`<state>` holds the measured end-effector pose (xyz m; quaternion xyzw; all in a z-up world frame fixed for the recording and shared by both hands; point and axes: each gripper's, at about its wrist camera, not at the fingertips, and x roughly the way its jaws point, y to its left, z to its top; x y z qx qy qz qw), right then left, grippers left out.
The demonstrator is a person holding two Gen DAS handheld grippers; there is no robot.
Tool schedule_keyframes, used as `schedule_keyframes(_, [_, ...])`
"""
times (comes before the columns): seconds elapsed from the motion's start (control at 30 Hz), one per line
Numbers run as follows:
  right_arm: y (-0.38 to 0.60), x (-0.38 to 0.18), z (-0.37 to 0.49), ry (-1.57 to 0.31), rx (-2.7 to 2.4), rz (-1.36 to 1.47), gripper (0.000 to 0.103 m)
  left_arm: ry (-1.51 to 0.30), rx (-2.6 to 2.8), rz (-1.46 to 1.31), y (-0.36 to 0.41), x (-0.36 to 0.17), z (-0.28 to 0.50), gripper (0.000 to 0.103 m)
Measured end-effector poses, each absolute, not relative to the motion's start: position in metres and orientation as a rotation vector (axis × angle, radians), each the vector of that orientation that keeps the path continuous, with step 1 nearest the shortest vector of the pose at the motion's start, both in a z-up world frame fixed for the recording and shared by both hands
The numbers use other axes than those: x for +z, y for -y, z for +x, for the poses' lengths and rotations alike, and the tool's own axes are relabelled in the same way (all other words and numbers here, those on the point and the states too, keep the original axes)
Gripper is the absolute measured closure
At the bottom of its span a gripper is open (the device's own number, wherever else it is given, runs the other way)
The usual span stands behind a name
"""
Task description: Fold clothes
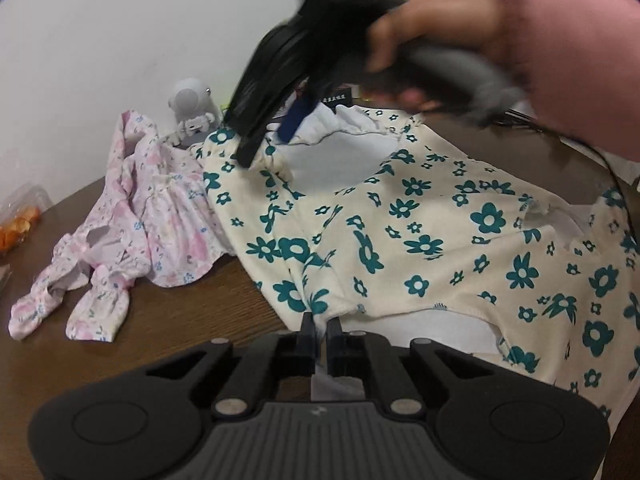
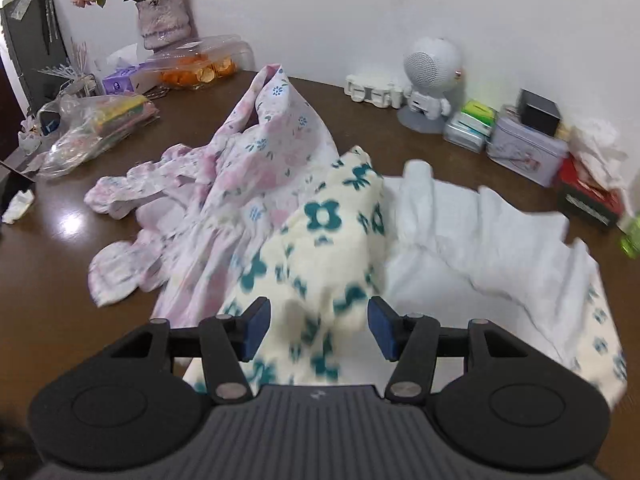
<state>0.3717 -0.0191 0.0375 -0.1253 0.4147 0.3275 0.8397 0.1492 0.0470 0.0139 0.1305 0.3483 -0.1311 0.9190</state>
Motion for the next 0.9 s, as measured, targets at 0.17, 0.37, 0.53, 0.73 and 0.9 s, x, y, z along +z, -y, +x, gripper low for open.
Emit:
schedule_keyframes(0.17, [0.000, 0.022, 0.377, -0.939, 0.759, -0.287, 0.097, -0.698, -0.282, 0.307, -0.046, 0.016, 0.146, 0.101])
schedule_keyframes(0.37, [0.002, 0.049, 0.379, -0.842, 0.749, -0.126, 0.097, -0.622, -0.230, 0.477, -0.035, 0.022, 0.129, 0.103])
schedule_keyframes(0.53, [-0.008, 0.049, 0.389, -0.830, 0.706, -0.022, 0.097, -0.631, -0.214, 0.538, -0.029, 0.019, 0.122, 0.103])
schedule_keyframes(0.73, [-0.012, 0.028, 0.391, -0.890, 0.696, 0.010, 0.091, -0.693, -0.212, 0.444, -0.042, 0.014, 0.124, 0.089])
schedule_keyframes(0.9, [0.037, 0.055, 0.390, -0.903, 0.716, 0.198, 0.037, -0.666, -0.256, 0.216, -0.075, 0.039, 0.116, 0.049])
